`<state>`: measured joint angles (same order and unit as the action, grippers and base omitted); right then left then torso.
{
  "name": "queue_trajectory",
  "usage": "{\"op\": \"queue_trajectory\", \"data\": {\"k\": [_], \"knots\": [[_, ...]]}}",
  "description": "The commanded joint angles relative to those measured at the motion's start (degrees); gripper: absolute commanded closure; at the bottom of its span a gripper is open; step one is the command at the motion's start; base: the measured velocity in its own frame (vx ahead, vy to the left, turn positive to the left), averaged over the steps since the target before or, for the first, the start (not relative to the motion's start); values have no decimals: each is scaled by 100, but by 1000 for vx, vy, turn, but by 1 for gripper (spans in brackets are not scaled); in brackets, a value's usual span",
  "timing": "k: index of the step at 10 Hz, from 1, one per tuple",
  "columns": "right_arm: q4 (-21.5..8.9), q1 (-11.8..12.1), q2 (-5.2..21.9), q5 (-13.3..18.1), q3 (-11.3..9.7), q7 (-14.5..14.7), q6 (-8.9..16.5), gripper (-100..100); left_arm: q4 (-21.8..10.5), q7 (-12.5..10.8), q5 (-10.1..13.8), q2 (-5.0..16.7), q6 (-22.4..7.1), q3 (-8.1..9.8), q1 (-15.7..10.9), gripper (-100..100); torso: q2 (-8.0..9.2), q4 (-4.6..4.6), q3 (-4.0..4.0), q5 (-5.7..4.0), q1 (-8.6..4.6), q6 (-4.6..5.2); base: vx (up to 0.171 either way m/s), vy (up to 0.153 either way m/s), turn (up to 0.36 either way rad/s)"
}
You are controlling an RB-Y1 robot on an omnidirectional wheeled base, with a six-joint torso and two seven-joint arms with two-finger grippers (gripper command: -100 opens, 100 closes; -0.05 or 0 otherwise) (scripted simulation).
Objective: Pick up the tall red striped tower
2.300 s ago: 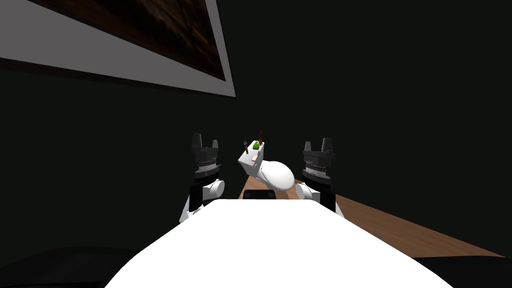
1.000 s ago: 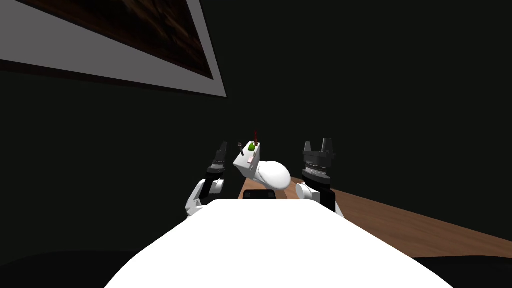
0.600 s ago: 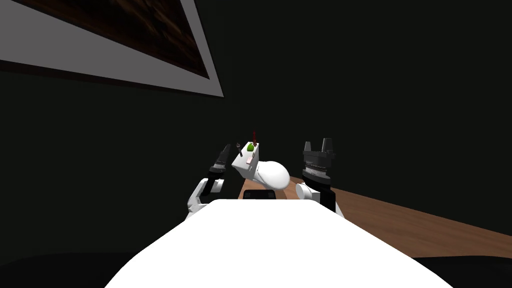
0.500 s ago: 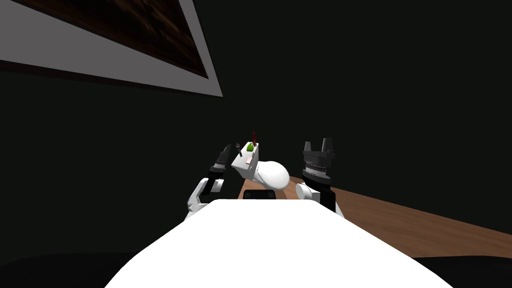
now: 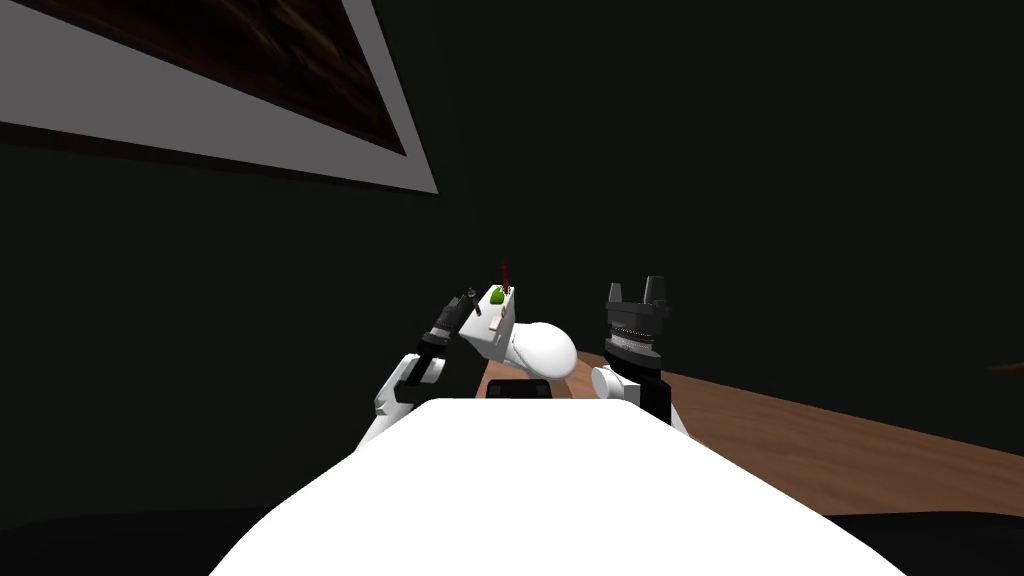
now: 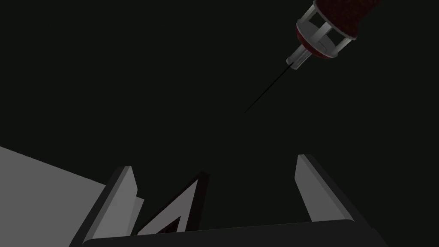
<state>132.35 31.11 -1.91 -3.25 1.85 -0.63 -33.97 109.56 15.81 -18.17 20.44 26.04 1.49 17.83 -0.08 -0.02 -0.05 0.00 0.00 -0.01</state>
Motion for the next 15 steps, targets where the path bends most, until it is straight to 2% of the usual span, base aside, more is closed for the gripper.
{"op": "queue_trajectory", "data": {"k": [1,6,7,13,14,15], "knots": [[0,0,0,0,0,0,0,0,-271,101,-259,247,-23,12,-89,-100,0,0,0,0,0,0,20,-5,-86],[0,0,0,0,0,0,0,0,-961,334,-828,704,-11,38,-304,-100,3,1,2,-1,-4,-1,15,-10,-70],[0,0,0,0,0,0,0,0,-961,334,-828,704,-11,38,-304,-100,3,1,2,-1,-4,0,8,-8,-18],[0,0,0,0,0,0,0,0,-1804,617,-1521,1255,14,51,-580,-100,1,0,1,-1,-5,-1,16,-14,-65],[0,0,0,0,0,0,0,0,-1868,638,-1576,1302,20,50,-605,-100,-1,0,0,-2,-6,0,25,-8,-75],[0,0,0,0,0,0,0,0,-1833,596,-1518,1280,16,55,-609,-100,-1,0,-1,-1,-4,-1,10,0,-12]]}}
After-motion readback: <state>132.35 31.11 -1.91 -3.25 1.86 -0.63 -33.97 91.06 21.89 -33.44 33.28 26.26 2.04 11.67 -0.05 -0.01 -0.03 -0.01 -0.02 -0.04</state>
